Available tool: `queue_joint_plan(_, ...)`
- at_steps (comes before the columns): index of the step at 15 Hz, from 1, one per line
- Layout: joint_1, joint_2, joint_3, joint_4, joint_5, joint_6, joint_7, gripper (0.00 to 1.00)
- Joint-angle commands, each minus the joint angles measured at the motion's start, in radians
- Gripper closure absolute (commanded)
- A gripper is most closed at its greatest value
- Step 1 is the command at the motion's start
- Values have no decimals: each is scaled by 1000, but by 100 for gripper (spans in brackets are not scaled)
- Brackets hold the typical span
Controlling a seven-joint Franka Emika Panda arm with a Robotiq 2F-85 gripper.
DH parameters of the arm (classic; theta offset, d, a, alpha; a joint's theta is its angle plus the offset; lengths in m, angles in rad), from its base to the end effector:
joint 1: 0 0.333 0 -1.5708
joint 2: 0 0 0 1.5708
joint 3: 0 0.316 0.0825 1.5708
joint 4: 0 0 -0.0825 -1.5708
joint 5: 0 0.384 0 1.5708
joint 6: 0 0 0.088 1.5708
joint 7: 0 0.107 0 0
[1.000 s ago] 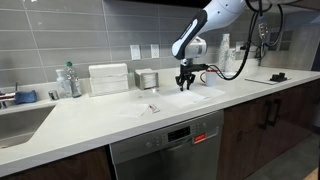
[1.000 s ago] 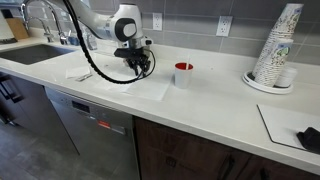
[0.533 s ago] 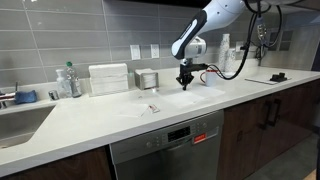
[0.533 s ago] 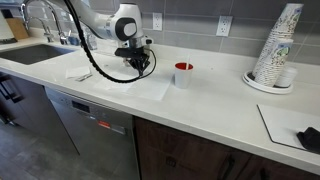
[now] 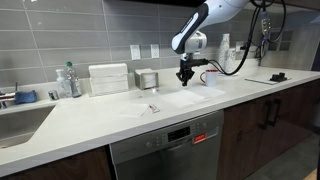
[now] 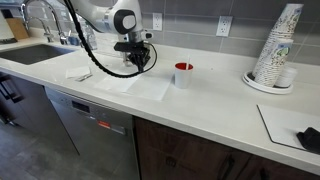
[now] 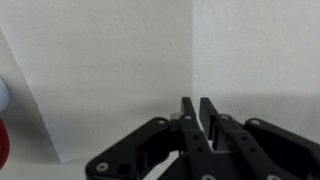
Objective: Fold the paper towel in half, then turn it to the right
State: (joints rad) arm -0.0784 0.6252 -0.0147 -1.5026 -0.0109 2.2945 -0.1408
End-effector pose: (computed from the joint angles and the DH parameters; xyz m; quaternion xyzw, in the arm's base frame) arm 0.7229 -0.0659 0.3171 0.9961 0.0288 0.0817 0.0182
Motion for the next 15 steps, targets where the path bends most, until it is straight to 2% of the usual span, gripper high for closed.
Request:
queue_joint_plan(1,-13,17,10,8,5,-24,-33,53)
queue_joint_plan(8,-16,69,13,26,5,-6,-44,1)
queue_joint_plan(12,-14,95,11,43,1,-6,-45,1)
queue_joint_plan(13,-15,100,12,48,3,-10,-47,14)
queue_joint_plan(14,-15,103,11,50,2,-10,-47,23)
queue_joint_plan(15,-15,107,11,53,2,-12,-47,27)
